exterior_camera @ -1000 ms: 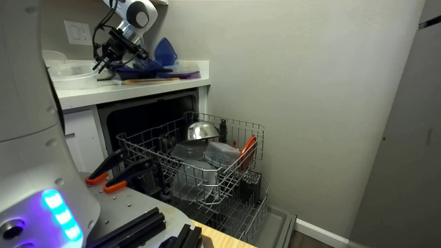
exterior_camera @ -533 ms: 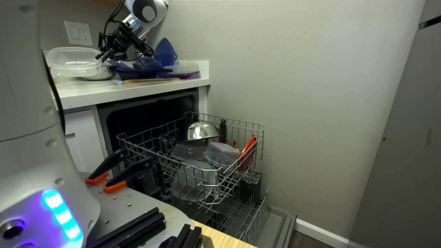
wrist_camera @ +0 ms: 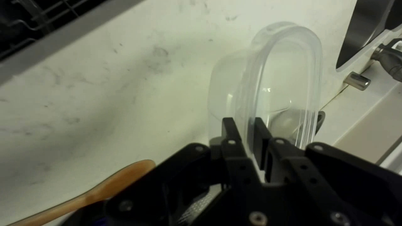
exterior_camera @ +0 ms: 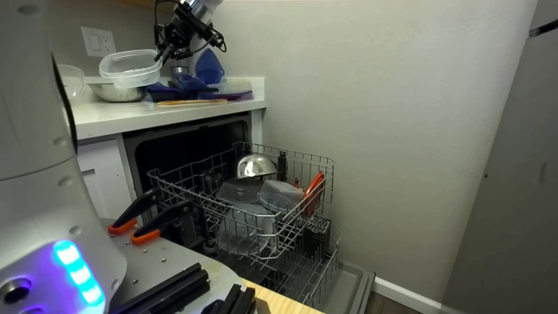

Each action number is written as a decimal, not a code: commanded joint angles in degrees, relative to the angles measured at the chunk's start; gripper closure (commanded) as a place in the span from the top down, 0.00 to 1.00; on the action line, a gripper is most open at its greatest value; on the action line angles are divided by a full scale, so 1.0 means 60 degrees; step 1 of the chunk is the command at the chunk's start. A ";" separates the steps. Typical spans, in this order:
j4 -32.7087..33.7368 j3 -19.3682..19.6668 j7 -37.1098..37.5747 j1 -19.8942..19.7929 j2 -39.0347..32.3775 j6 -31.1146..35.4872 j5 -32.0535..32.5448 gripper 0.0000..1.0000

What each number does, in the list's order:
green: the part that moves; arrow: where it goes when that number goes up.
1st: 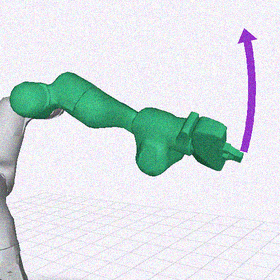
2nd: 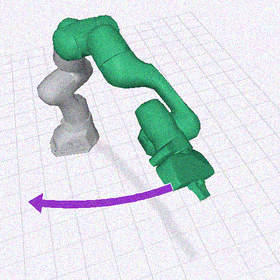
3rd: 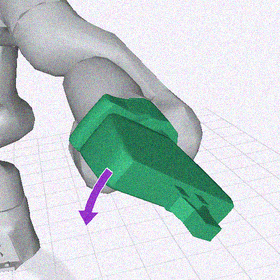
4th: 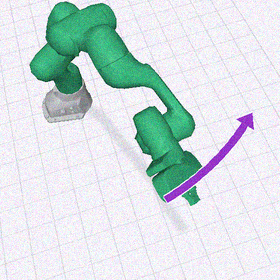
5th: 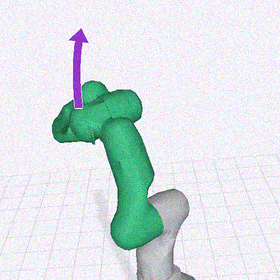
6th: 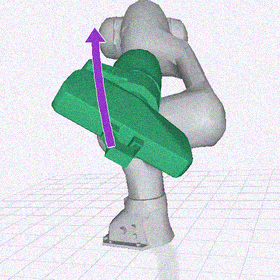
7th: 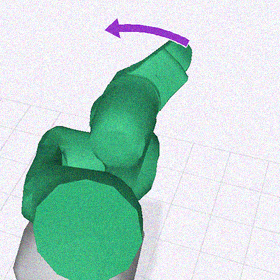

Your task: Pick up the clear bowl from the front of the counter and put it in the dishwasher.

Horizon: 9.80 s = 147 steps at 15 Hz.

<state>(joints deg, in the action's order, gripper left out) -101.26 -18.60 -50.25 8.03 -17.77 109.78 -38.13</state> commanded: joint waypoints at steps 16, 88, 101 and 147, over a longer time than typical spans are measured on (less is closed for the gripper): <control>-0.2181 0.0439 0.5837 0.1087 0.2922 0.0482 0.8387 0.04; -0.3465 0.0443 0.4605 0.1147 -0.0833 0.5268 1.4519 0.04; -0.4231 0.1788 0.6536 0.1686 -0.1210 0.7722 1.6657 0.04; -0.4502 0.0086 1.8653 0.0888 -0.2758 0.5032 2.7584 0.04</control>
<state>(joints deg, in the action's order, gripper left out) -127.02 -15.11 59.35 16.32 -33.52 139.13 123.90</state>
